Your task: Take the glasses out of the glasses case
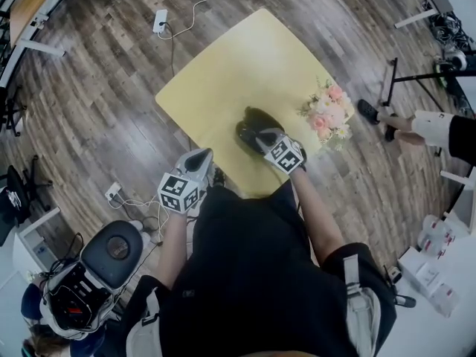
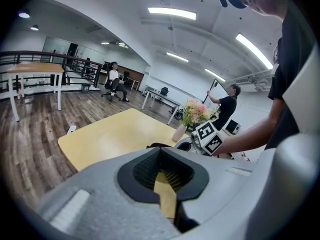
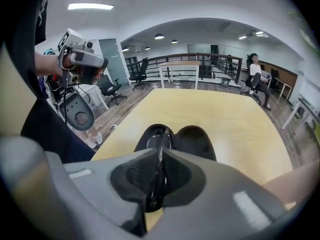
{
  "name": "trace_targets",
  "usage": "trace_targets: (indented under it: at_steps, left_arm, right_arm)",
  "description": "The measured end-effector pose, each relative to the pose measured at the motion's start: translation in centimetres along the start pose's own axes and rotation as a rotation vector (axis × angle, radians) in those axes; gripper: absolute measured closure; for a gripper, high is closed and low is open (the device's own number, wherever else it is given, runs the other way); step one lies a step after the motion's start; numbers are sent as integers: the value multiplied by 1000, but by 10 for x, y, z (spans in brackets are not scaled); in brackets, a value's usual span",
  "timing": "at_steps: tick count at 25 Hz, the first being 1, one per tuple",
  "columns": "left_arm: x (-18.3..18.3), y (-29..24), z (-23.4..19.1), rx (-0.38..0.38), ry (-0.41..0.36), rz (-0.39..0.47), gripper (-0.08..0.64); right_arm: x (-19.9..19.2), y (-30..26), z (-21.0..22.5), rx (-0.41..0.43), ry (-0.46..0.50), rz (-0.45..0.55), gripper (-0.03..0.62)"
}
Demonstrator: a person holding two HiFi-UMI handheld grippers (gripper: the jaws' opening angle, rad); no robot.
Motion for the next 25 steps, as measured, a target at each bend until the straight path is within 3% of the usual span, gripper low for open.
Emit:
trace_targets:
  at_steps: [4,12,25]
  left_arm:
    - [-4,1,-2,18,10,1,549]
    - [-7,1,-7,29,17,-4,549]
    - [-3,15,-5,34,11,7,549]
  right_arm:
    - [-4,-12,3,11,3,-15,526]
    - [-7,-27,7,24,-14,-53,525]
    - [-5,-25,2,3,-37,-64,569]
Point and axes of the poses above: the fingertips, and each gripper's own axes: y backward along the fingers, z to its right, x out of its top, the point moved 7 cm from there along y, backward along the fingers, and after that the axes turned 3 degrees about y, right-handed, at the moved point
